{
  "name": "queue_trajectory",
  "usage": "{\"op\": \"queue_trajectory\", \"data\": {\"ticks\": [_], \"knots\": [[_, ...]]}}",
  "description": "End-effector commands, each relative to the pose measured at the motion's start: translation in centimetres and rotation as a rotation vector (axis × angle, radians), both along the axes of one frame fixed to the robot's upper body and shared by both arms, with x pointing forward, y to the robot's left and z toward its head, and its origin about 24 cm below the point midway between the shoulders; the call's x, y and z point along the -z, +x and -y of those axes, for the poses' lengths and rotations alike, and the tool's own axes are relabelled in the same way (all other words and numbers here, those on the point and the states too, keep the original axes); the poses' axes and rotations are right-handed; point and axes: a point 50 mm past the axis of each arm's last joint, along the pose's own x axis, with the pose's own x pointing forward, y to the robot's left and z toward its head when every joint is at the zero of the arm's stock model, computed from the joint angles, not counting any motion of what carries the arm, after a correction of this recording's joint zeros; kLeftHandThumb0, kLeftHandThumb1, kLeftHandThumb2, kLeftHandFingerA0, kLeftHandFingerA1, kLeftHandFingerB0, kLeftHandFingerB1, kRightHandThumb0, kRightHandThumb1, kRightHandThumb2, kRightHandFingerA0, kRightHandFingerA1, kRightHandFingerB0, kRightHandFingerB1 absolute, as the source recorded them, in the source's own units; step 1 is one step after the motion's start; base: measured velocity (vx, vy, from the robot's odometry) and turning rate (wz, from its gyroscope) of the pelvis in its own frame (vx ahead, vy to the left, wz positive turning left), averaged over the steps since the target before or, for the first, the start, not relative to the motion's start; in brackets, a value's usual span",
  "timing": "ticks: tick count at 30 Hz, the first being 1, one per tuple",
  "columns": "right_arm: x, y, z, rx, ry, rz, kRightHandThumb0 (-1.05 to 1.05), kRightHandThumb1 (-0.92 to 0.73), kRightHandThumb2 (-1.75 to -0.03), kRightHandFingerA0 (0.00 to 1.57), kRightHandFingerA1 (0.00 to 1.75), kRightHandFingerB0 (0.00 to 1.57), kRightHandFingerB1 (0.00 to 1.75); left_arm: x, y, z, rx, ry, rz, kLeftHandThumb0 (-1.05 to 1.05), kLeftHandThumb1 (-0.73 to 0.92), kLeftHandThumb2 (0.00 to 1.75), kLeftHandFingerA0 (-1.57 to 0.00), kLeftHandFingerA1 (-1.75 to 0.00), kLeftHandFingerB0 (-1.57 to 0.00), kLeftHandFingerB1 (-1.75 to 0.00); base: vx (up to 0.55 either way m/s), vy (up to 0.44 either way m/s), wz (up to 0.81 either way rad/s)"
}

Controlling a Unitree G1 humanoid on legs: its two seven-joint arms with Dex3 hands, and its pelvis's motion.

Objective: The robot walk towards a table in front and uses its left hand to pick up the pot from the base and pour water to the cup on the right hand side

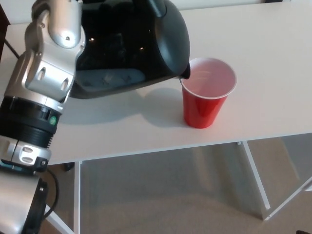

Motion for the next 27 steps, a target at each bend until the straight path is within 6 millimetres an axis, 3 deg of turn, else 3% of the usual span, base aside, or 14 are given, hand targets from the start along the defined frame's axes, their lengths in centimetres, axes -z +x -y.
{"op": "queue_trajectory", "data": {"ticks": [1,17,19,23,24,27], "knots": [[-0.3,-0.1,0.7,-0.010,-0.032,-0.007,-0.16,-0.59,-0.57,0.42,0.40,0.31,0.34,-3.1,-0.5,1.2,0.012,0.071,0.169,-0.05,0.56,0.53,-0.80,-1.75,-0.60,-1.75,0.00,0.000,0.00],[-0.4,0.3,0.7,-0.015,-0.051,-0.003,-0.16,-0.60,-0.57,0.47,0.40,0.33,0.34,-5.0,-0.7,2.6,0.052,0.193,0.312,-0.10,0.56,0.54,-0.79,-1.75,-0.58,-1.75,0.00,0.000,0.00],[-0.6,0.5,0.7,-0.053,-0.095,-0.004,-0.21,-0.59,-0.57,0.46,0.40,0.32,0.34,-5.6,-0.9,3.3,0.116,0.316,0.359,-0.08,0.58,0.54,-0.79,-1.75,-0.55,-1.75,0.00,0.000,0.00],[-0.6,0.5,0.7,-0.056,-0.099,-0.005,-0.21,-0.59,-0.57,0.46,0.40,0.32,0.34,-5.6,-0.8,3.3,0.124,0.329,0.364,-0.08,0.58,0.54,-0.79,-1.75,-0.55,-1.75,0.00,0.000,0.00],[-0.7,0.7,0.8,-0.068,-0.114,-0.002,-0.21,-0.59,-0.57,0.49,0.41,0.32,0.34,-5.4,-1.1,4.1,0.141,0.457,0.420,-0.17,0.59,0.56,-0.82,-1.75,-0.59,-1.70,0.00,0.000,0.00],[-0.7,0.8,0.7,-0.070,-0.115,0.000,-0.22,-0.59,-0.57,0.48,0.40,0.32,0.34,-5.4,-1.1,4.3,0.144,0.484,0.437,-0.15,0.59,0.55,-0.84,-1.75,-0.59,-1.73,0.00,0.000,0.00]]}}
